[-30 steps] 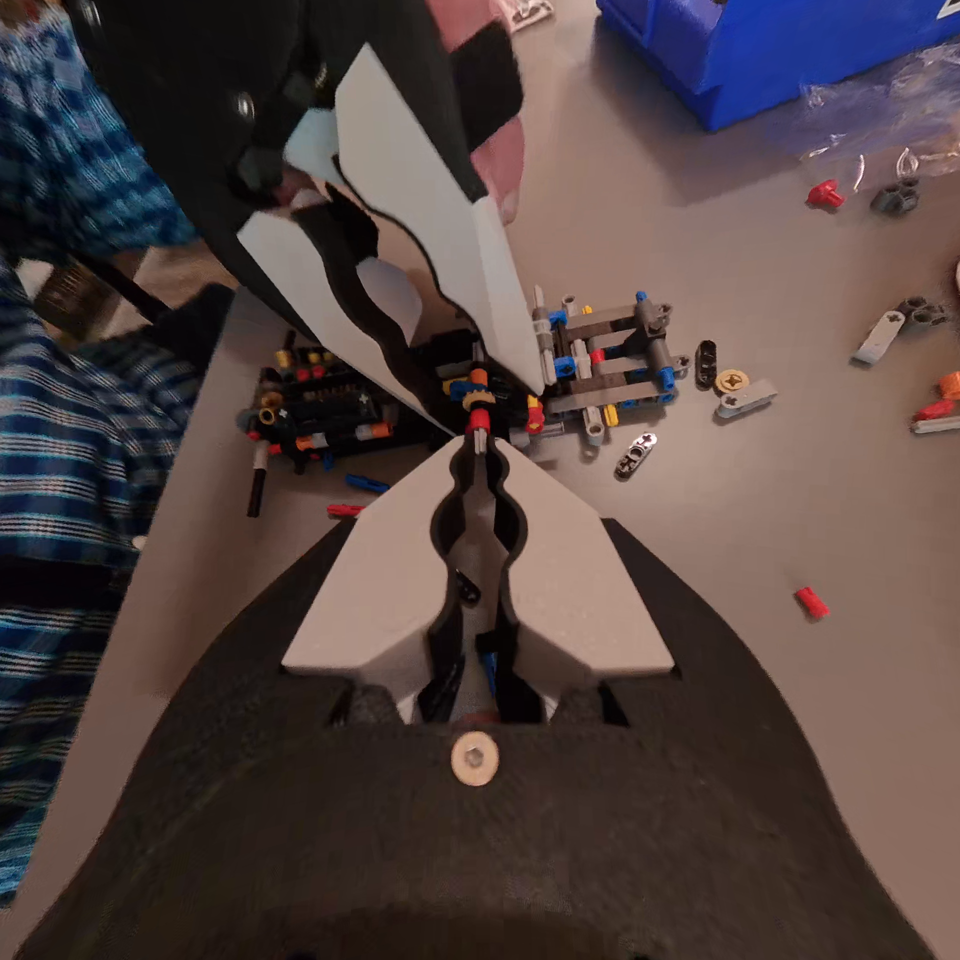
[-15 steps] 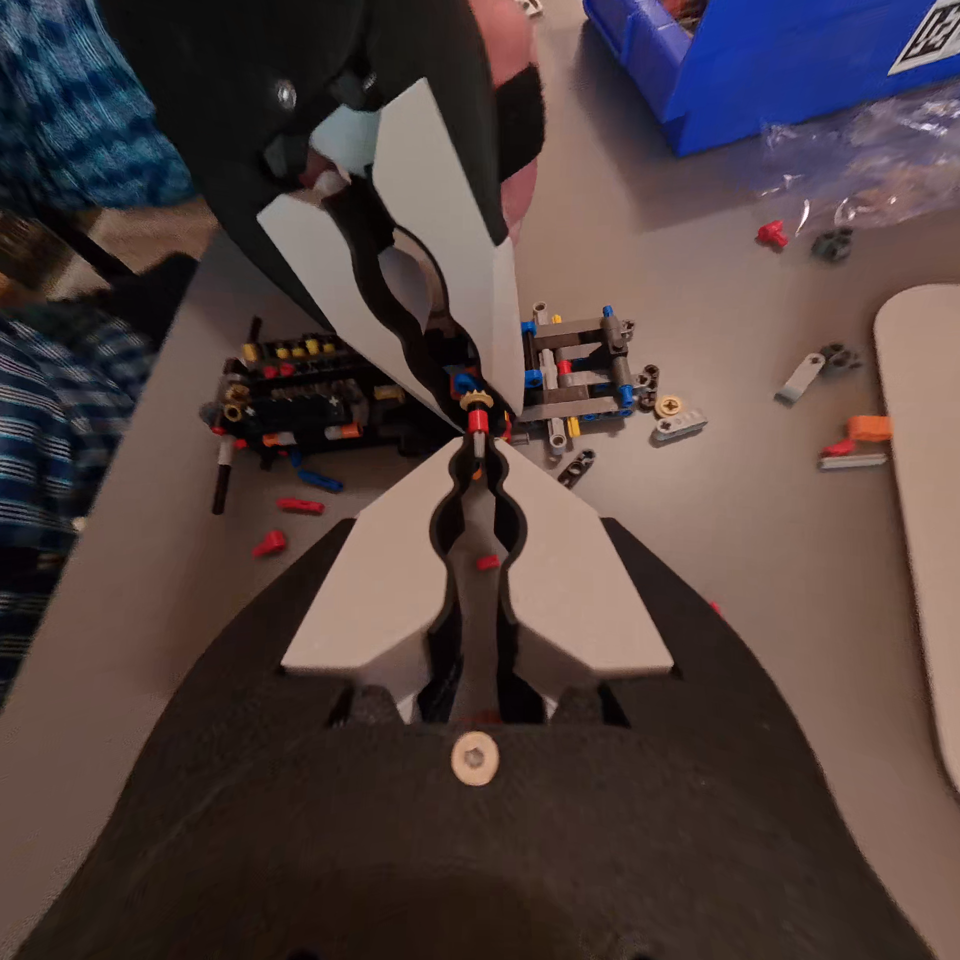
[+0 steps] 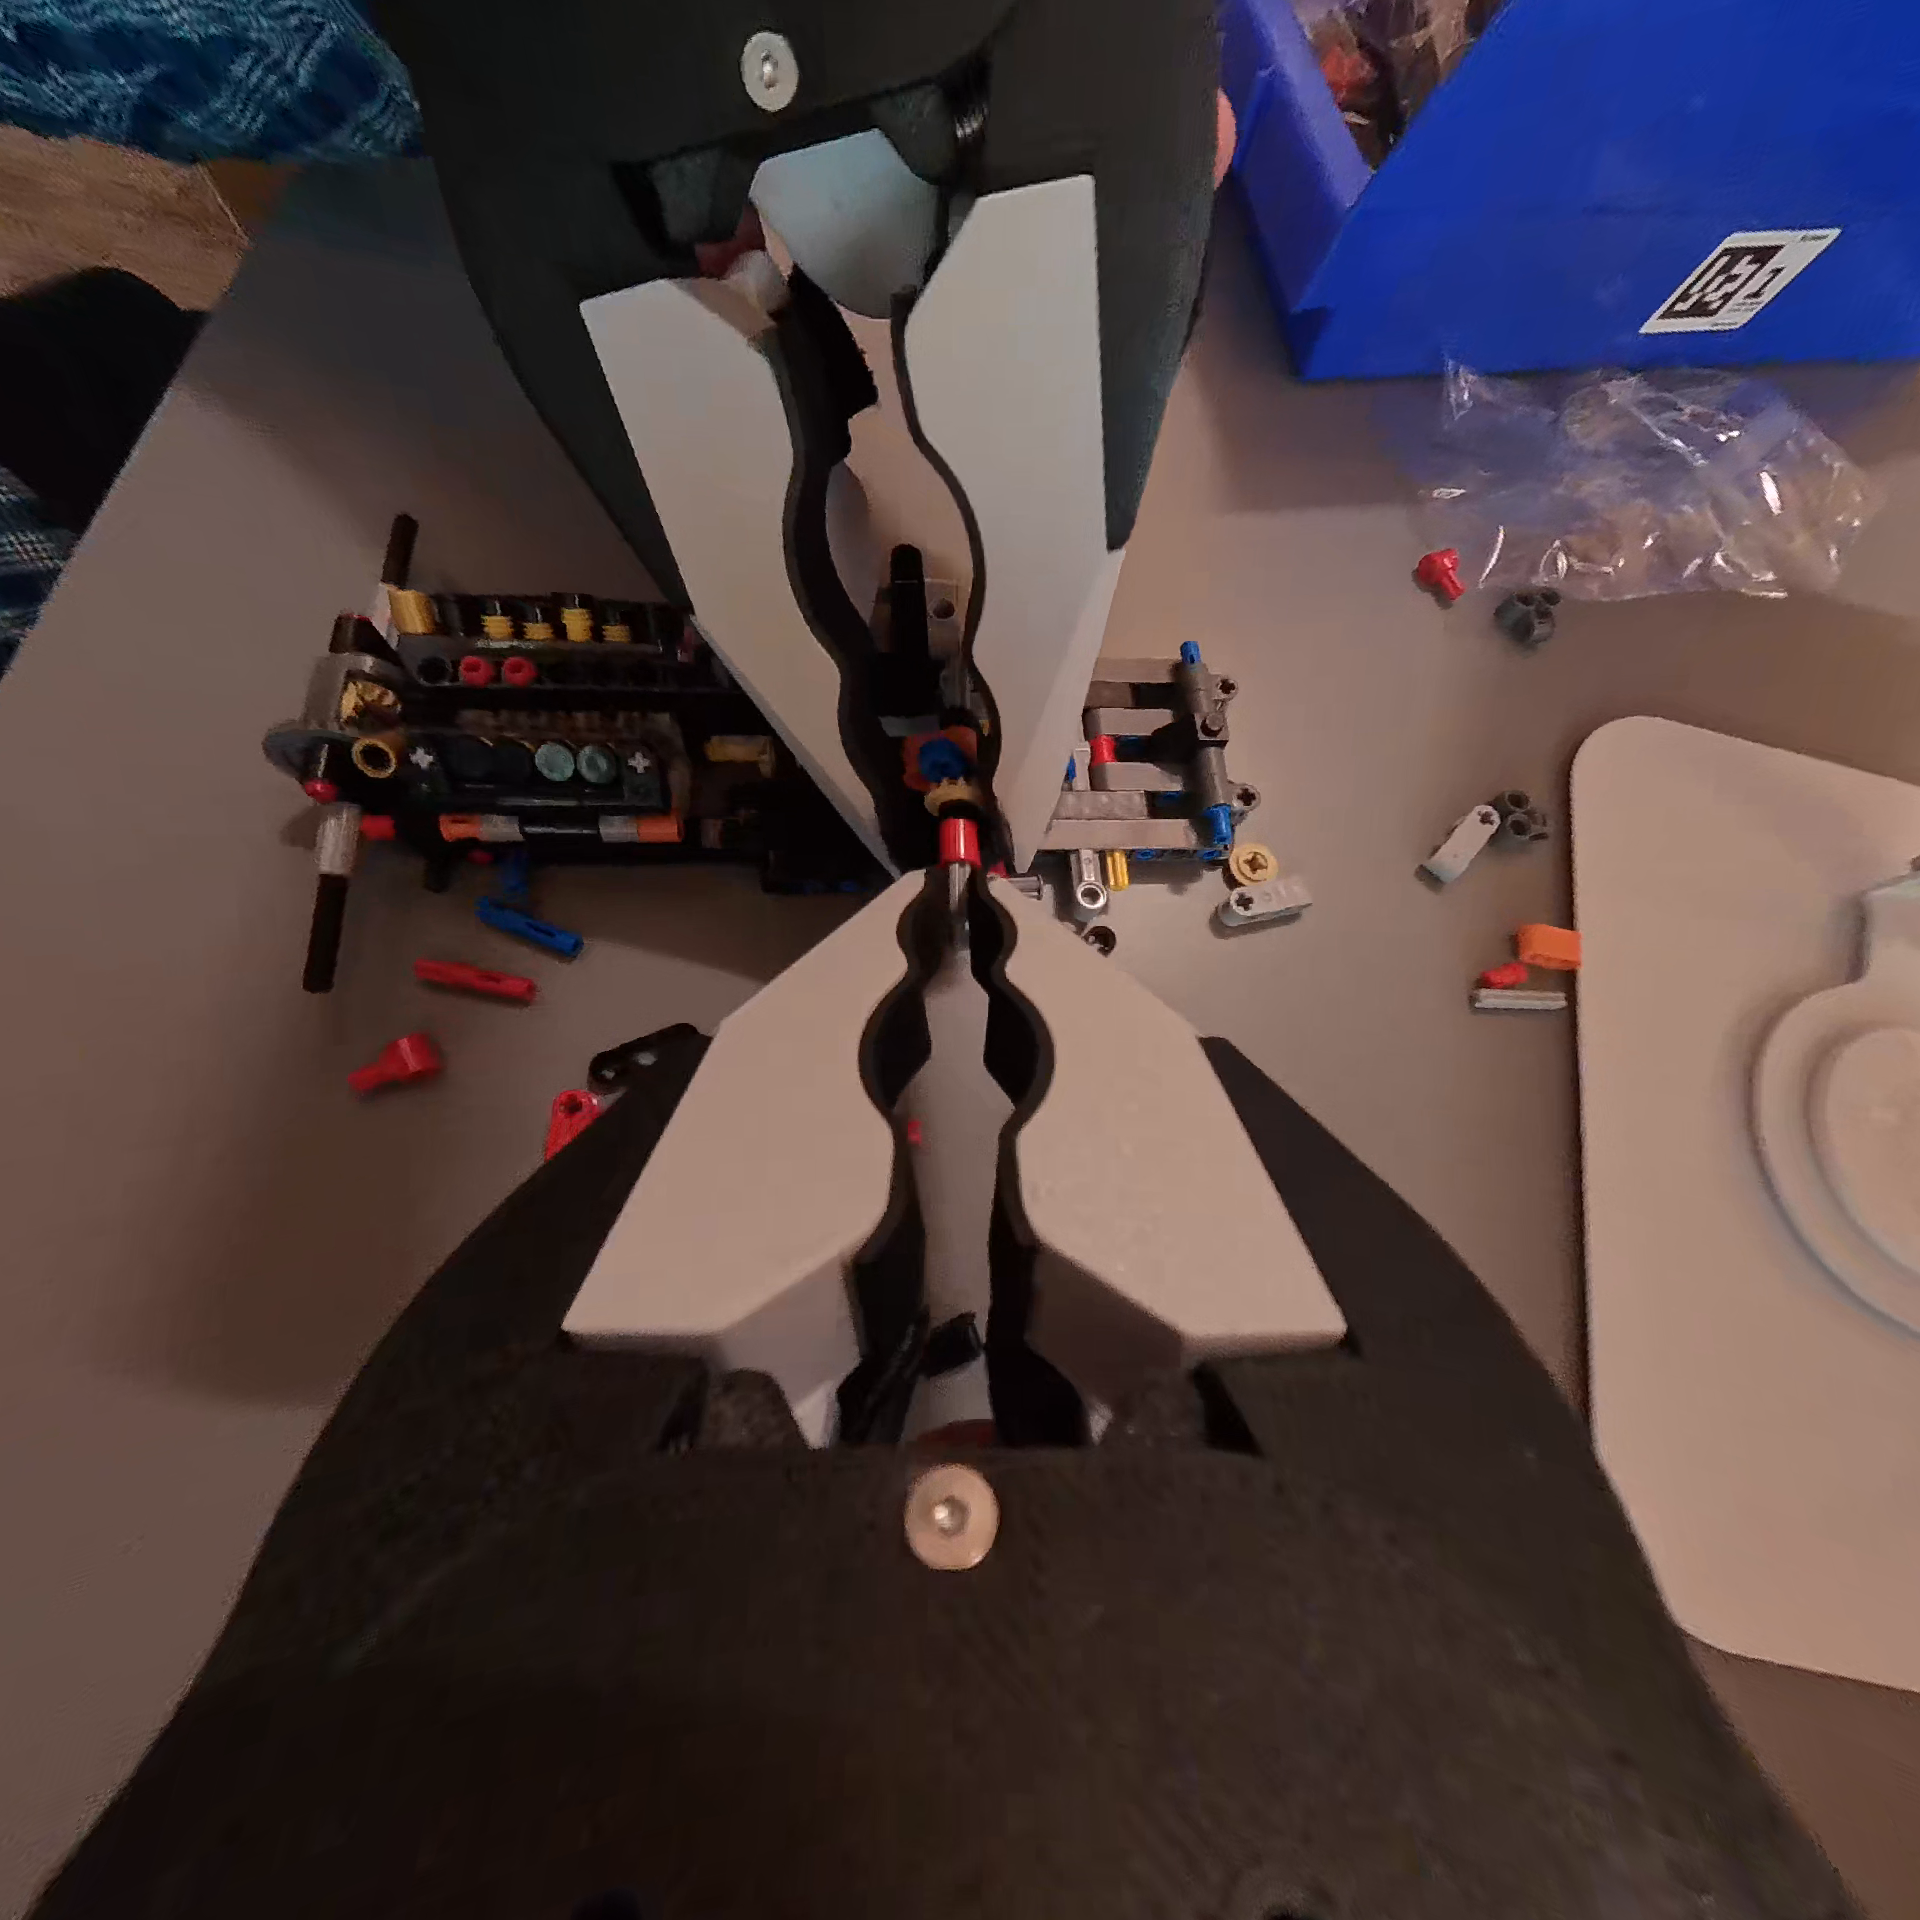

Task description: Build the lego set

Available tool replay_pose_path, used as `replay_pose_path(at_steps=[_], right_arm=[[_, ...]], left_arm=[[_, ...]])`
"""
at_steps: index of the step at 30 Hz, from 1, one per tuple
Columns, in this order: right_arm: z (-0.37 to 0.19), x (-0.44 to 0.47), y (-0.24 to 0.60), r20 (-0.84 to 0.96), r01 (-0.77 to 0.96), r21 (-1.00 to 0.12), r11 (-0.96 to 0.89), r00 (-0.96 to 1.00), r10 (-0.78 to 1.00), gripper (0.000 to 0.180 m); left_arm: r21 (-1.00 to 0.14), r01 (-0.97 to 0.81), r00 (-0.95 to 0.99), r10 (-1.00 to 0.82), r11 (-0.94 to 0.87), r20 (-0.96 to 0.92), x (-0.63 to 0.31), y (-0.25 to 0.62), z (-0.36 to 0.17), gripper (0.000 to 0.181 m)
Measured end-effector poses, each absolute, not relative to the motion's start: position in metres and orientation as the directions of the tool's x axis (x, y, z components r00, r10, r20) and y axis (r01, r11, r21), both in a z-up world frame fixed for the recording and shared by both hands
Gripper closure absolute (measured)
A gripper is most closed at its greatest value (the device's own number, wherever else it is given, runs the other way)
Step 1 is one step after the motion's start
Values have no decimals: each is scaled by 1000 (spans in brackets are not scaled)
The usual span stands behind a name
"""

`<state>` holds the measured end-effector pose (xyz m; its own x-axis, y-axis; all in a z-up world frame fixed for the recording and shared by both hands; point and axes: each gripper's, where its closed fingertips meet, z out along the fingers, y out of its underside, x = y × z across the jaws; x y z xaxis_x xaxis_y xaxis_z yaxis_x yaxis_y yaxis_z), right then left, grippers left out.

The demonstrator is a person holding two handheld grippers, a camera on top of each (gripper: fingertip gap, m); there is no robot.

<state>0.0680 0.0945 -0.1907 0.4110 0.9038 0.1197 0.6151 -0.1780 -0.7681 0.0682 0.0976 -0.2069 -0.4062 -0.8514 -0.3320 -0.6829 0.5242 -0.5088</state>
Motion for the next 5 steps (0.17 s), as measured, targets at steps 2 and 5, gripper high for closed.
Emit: replay_pose_path(at_steps=[2, 5], right_arm=[[-191, 69, 95, 134, 615, -771, -166, 412, 901, 178], [-189, 71, 94, 96, 586, -788, -189, 420, 902, 178]], left_arm=[[-514, -682, -406, -854, 521, -327, 69, 98, -206, 163], [-536, -675, -395, -862, 507, -318, 71, 98, -206, 163]])
